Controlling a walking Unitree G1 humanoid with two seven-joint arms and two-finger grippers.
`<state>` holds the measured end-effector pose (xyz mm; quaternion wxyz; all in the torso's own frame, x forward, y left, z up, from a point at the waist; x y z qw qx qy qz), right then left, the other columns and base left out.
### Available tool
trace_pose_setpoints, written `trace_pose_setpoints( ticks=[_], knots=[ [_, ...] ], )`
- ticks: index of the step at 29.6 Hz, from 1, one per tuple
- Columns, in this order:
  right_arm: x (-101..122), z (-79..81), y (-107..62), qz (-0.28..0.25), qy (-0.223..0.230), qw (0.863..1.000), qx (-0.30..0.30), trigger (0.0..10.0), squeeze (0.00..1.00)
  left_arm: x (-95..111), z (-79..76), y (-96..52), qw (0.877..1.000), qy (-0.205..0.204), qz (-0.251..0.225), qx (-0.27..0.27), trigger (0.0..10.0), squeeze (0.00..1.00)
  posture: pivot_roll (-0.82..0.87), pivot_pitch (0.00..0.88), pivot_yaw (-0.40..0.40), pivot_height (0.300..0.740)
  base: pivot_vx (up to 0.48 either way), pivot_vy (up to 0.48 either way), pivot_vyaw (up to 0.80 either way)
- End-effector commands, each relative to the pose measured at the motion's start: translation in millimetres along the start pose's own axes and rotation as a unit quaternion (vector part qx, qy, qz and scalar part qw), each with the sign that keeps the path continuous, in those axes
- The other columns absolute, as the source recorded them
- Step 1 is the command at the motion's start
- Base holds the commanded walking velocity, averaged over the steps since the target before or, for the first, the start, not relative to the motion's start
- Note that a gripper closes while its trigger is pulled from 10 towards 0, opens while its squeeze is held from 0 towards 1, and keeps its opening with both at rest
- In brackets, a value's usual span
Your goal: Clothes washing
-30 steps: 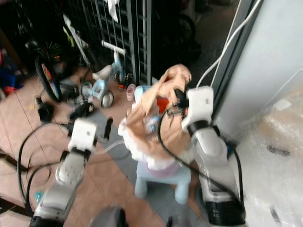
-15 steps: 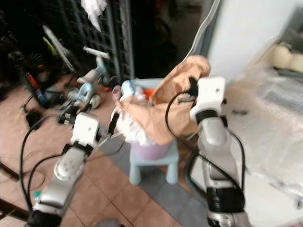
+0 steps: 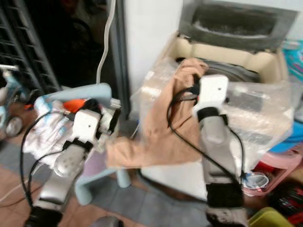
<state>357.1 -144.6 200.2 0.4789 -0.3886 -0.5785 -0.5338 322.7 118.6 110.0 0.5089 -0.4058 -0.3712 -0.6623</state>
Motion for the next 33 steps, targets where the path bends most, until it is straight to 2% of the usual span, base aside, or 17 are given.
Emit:
trace_pose_setpoints(
  ticks=[1,5,10,13,20,25,29,33],
  knots=[
    [12.3,-10.9,1.7,-0.020,-0.012,1.000,-0.006,10.0,0.00,10.9,-4.4,3.8,1.000,-0.008,-0.017,-0.003,10.0,0.00,-0.06,0.000,0.020,0.740,0.000,0.000,0.00],
    [12.5,-9.0,3.2,-0.020,-0.019,1.000,0.013,10.0,0.00,9.3,-6.0,1.7,1.000,-0.012,-0.013,-0.007,10.0,0.00,-0.06,0.000,0.020,0.740,0.000,0.000,0.00],
    [16.8,-4.3,7.9,-0.025,-0.037,0.998,0.042,10.0,0.00,-3.8,1.8,-3.4,0.999,-0.042,0.021,0.020,10.0,0.00,-0.06,0.000,0.026,0.740,0.000,0.000,0.00],
    [23.4,3.6,13.8,-0.034,-0.047,0.995,0.082,10.0,0.00,-17.3,9.1,-8.2,0.996,-0.064,0.053,0.041,10.0,0.00,-0.06,0.000,0.030,0.740,0.286,0.000,0.00],
    [32.0,8.5,23.3,-0.047,-0.062,0.991,0.108,10.0,0.00,-25.2,16.4,-14.8,0.994,-0.069,0.070,0.053,10.0,0.00,-0.05,0.000,0.031,0.740,0.333,0.000,0.00],
    [41.4,10.5,38.1,-0.060,-0.056,0.990,0.116,10.0,0.00,-31.4,18.2,-19.8,0.992,-0.079,0.085,0.058,10.0,0.00,-0.05,0.000,0.036,0.740,0.480,0.000,0.00],
    [70.4,21.7,68.4,-0.089,-0.076,0.980,0.159,10.0,0.00,-30.5,16.7,-18.5,0.992,-0.083,0.084,0.054,10.0,0.00,-0.05,0.000,0.033,0.740,0.480,0.000,0.00],
    [92.9,35.3,85.4,-0.106,-0.085,0.971,0.197,10.0,0.00,-29.4,15.7,-17.5,0.991,-0.089,0.083,0.056,10.0,0.00,-0.04,0.000,0.024,0.740,0.478,0.000,0.00]
  ],
)
Point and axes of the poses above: a point about 5 cm out from each wrist's last joint towards the gripper, its own y axis pointing out of the wrist towards the gripper, its own x axis along the axis of the wrist's last joint, z = x × y, the point moved 5 cm from there along y, pointing out of the wrist towards the gripper, and after that the axes turned 10 degrees about y, right-handed, at the moved point
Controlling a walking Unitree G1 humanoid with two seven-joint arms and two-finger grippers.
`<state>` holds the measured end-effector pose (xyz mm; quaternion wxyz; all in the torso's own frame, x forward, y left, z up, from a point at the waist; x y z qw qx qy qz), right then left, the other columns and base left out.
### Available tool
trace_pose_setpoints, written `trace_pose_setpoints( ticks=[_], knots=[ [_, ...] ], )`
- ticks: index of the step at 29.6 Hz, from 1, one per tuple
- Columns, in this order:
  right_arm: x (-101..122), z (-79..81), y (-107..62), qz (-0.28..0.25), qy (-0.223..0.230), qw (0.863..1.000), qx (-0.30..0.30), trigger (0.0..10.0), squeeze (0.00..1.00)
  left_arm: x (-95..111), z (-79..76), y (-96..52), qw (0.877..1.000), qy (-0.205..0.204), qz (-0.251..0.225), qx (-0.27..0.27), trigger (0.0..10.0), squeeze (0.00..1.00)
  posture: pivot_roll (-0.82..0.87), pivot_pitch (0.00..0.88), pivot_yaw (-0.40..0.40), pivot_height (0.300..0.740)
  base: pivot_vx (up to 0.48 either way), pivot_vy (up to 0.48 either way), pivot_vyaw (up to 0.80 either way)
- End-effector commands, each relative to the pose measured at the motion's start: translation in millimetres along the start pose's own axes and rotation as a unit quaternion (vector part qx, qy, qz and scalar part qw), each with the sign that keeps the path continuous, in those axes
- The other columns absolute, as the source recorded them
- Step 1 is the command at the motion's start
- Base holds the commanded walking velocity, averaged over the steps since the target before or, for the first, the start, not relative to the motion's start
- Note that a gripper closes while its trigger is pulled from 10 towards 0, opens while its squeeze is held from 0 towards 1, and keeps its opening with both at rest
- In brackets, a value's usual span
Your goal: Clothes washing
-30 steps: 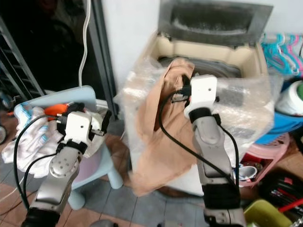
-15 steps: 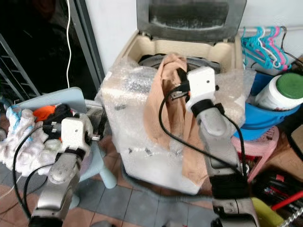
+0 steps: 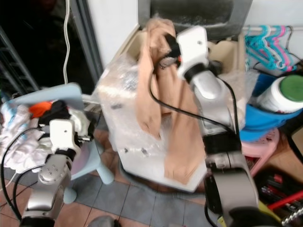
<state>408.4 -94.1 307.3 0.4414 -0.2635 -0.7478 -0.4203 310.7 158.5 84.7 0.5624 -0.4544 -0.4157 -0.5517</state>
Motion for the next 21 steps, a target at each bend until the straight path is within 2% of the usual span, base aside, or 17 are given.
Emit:
trace_pose_setpoints(
  ticks=[1,2,4,7,9,10,13,15,19,20,21],
  knots=[
    [2.4,-11.7,-0.5,-0.001,-0.006,1.000,-0.004,10.0,0.00,5.8,-9.9,2.0,1.000,-0.008,-0.007,-0.013,10.0,0.00,-0.04,0.000,0.024,0.740,0.472,0.000,0.00],
    [8.4,-9.5,7.2,-0.006,-0.010,1.000,0.012,10.0,0.00,5.7,-9.8,1.6,1.000,-0.010,-0.006,-0.011,10.0,0.00,-0.04,0.000,0.021,0.740,0.469,0.000,0.00],
    [11.7,-9.8,11.7,-0.007,-0.009,1.000,0.019,10.0,0.00,5.8,-9.9,1.2,1.000,-0.011,-0.005,-0.010,10.0,0.00,-0.04,0.000,0.019,0.740,0.469,0.000,0.00],
    [24.0,-17.5,22.4,-0.017,-0.010,1.000,0.020,10.0,0.00,5.1,-9.4,-0.1,1.000,-0.018,-0.003,-0.007,10.0,0.00,-0.03,0.000,0.018,0.740,0.459,0.000,0.00],
    [45.5,-32.3,32.1,-0.047,-0.022,0.999,0.001,10.0,0.00,0.9,-8.7,-0.4,1.000,-0.025,0.011,-0.001,10.0,0.00,-0.03,0.000,0.020,0.740,0.366,0.187,0.00],
    [64.9,-45.5,35.7,-0.075,-0.040,0.996,-0.030,10.0,0.00,-0.6,-8.7,-0.1,0.999,-0.033,0.015,0.002,10.0,0.00,-0.03,0.000,0.020,0.740,0.259,0.405,0.00],
    [102.0,-68.5,38.8,-0.127,-0.044,0.988,-0.077,10.0,0.00,2.5,-7.7,0.9,1.000,-0.018,0.007,0.003,10.0,0.00,-0.04,0.000,0.019,0.740,0.000,0.232,0.00],
    [107.0,-71.1,39.8,-0.132,-0.043,0.987,-0.079,10.0,0.00,2.8,-8.5,1.5,1.000,-0.021,0.007,0.002,10.0,0.00,-0.04,0.000,0.017,0.740,0.000,0.000,0.00],
    [82.3,-56.0,44.4,-0.091,0.002,0.995,-0.030,10.0,0.00,3.6,-9.4,2.3,1.000,-0.024,0.007,0.004,10.0,0.00,-0.04,0.000,0.015,0.740,0.000,0.000,0.00],
    [52.7,-34.4,42.7,-0.053,0.001,0.998,0.018,10.0,0.00,4.0,-10.1,2.1,1.000,-0.026,0.008,0.004,10.0,0.00,-0.04,0.000,0.013,0.740,0.000,0.000,0.00],
    [17.9,-6.4,35.4,-0.001,0.017,0.996,0.086,10.0,0.00,4.0,-10.6,1.8,1.000,-0.027,0.009,0.005,10.0,0.00,-0.04,0.000,0.014,0.740,0.000,0.000,0.00]
  ],
)
Point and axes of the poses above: a point about 5 cm out from each wrist's last joint towards the gripper, its own y axis pointing out of the wrist towards the gripper, its own x axis along the axis of the wrist's last joint, z = x × y, the point moved 5 cm from there along y, pointing out of the wrist towards the gripper, and after that the axes turned 10 degrees about y, right-handed, at the moved point
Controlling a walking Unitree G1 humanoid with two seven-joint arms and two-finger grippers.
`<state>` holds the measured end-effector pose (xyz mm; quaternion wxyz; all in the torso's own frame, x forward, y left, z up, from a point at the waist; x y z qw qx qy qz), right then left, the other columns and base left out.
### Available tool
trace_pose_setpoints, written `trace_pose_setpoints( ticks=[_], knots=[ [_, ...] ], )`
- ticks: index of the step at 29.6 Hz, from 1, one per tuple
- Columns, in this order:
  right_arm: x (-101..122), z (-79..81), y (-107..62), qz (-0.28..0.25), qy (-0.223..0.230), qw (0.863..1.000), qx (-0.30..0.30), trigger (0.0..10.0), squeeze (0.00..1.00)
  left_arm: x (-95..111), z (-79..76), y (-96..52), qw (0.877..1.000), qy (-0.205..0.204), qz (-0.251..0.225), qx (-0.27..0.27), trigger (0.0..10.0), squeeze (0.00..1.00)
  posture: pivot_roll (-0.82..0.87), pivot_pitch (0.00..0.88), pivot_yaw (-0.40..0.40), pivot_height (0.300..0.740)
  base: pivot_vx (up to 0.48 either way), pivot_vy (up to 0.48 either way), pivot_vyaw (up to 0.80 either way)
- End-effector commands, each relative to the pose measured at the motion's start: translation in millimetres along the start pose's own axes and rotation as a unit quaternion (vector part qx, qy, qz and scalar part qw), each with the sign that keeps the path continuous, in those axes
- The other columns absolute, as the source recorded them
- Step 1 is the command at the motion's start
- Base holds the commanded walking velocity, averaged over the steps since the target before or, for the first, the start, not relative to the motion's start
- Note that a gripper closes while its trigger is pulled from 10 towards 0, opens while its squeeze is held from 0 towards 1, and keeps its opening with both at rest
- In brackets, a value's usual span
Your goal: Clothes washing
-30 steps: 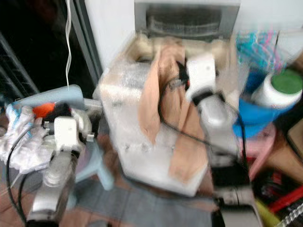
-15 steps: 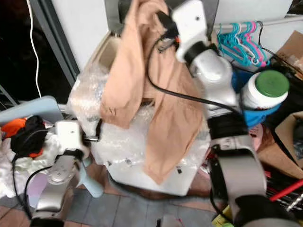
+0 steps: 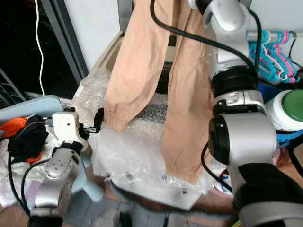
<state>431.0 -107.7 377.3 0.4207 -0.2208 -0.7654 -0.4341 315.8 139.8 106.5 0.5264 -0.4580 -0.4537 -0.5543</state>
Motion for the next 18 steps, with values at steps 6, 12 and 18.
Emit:
trace_pose_setpoints(
  ticks=[6,12,18],
  knots=[
    [-124.6,72.9,-62.3,0.239,0.043,0.955,0.171,10.0,0.89,-21.1,3.3,-4.5,0.999,0.011,0.045,0.003,10.0,0.00,-0.04,0.000,0.020,0.740,0.000,0.000,0.00],
    [-131.9,47.0,-77.1,0.248,0.031,0.962,0.107,10.0,1.00,-19.6,2.6,-2.4,0.999,0.010,0.045,0.004,10.0,0.00,-0.04,0.000,0.020,0.740,0.000,0.000,0.00],
    [-96.4,15.4,-83.8,0.144,0.008,0.990,-0.004,10.0,1.00,-22.3,4.3,-5.6,0.998,0.003,0.061,0.021,10.0,0.00,-0.03,0.000,0.011,0.740,0.000,0.000,0.00]
  ],
)
Point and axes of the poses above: a point about 5 cm out from each wrist's last joint towards the gripper, its own y axis pointing out of the wrist towards the gripper, its own x axis along the axis of the wrist's last joint, z = x × y, the point moved 5 cm from there along y, pointing out of the wrist towards the gripper, and after that the axes turned 10 degrees about y, right-handed, at the moved point
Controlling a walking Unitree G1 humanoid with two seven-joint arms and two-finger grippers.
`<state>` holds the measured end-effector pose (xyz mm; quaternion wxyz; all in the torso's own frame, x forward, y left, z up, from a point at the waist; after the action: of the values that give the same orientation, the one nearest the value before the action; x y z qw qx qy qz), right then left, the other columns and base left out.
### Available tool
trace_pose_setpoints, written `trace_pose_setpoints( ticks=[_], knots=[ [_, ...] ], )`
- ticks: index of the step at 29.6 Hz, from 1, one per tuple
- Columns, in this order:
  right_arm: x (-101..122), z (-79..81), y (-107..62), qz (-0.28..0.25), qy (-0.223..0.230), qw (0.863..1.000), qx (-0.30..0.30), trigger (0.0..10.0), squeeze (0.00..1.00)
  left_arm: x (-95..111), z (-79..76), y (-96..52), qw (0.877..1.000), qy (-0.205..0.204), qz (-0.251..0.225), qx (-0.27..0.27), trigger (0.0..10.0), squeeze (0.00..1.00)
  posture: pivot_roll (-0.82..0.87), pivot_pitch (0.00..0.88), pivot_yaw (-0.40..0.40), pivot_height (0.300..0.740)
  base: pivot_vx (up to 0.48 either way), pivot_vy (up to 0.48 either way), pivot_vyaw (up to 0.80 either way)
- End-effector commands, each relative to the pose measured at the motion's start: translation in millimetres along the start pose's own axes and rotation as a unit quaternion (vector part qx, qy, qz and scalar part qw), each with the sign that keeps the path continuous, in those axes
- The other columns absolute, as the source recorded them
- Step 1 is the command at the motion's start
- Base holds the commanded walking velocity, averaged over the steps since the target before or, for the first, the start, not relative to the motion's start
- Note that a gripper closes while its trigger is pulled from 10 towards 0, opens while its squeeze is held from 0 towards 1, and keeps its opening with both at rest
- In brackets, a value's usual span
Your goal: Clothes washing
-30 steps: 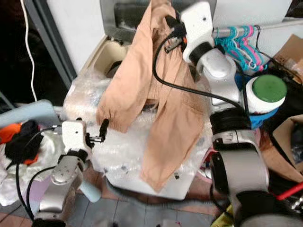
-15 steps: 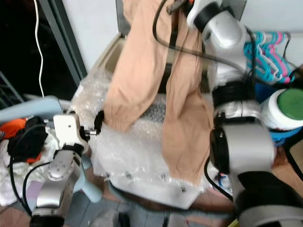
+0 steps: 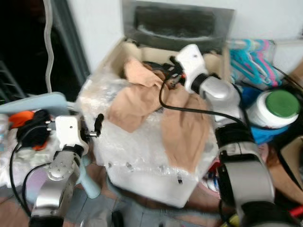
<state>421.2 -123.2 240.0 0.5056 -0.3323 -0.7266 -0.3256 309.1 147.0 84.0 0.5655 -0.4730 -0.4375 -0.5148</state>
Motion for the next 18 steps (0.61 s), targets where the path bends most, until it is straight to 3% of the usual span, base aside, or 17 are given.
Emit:
trace_pose_setpoints(
  ticks=[1,7,11,17,18],
  knots=[
    [12.9,-14.4,-14.5,-0.047,0.014,0.997,-0.057,10.0,1.00,1.0,1.5,0.9,1.000,0.003,0.004,0.002,10.0,0.00,-0.03,0.000,0.009,0.740,0.000,0.000,0.00],
    [-13.2,-12.3,-49.4,-0.032,0.052,0.991,-0.123,10.0,1.00,-2.7,3.2,-2.8,1.000,0.005,0.010,-0.003,10.0,0.00,-0.03,0.000,0.019,0.740,0.000,0.400,0.00],
    [-22.2,-8.6,-59.7,-0.018,0.056,0.989,-0.136,10.0,1.00,-1.5,3.3,-2.4,1.000,0.008,0.008,-0.005,10.0,0.00,-0.04,0.000,0.022,0.740,0.000,0.480,0.00],
    [-69.0,-4.6,-81.3,0.105,0.048,0.976,-0.182,10.0,0.99,2.4,-0.9,-0.1,1.000,0.014,0.000,-0.015,10.0,0.00,-0.05,0.000,0.023,0.740,0.000,0.000,0.00],
    [-69.0,-4.6,-81.3,0.105,0.048,0.976,-0.182,10.0,0.99,2.4,-0.9,-0.1,1.000,0.014,0.000,-0.015,10.0,0.00,-0.05,0.000,0.023,0.740,0.000,0.000,0.00]
  ],
)
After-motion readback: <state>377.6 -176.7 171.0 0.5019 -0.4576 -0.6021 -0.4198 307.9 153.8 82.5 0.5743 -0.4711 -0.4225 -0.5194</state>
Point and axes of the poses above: a point about 5 cm out from each wrist's last joint towards the gripper, its own y axis pointing out of the wrist towards the gripper, its own x axis along the axis of the wrist's last joint, z = x × y, the point moved 5 cm from there along y, pointing out of the wrist towards the gripper, and after that the axes turned 10 degrees about y, right-handed, at the moved point
